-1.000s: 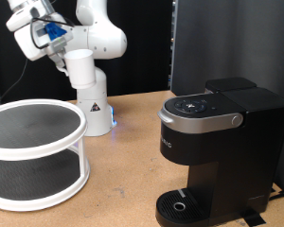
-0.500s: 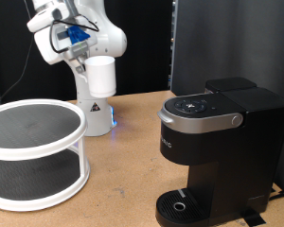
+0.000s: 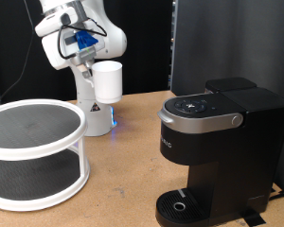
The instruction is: Make a cup of coffee with the keurig machine
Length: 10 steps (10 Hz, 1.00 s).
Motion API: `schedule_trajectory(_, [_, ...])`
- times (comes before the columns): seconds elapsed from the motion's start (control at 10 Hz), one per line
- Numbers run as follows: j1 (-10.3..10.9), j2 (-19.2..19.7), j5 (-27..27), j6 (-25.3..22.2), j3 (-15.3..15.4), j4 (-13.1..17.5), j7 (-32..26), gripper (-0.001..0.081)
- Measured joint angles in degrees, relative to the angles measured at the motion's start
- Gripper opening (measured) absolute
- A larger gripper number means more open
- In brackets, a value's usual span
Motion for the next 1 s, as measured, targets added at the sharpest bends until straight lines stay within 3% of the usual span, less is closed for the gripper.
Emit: schedule_trajectory(1.0, [0.5, 1.6, 2.2, 4.0, 4.6, 0.7, 2.5, 0.0072])
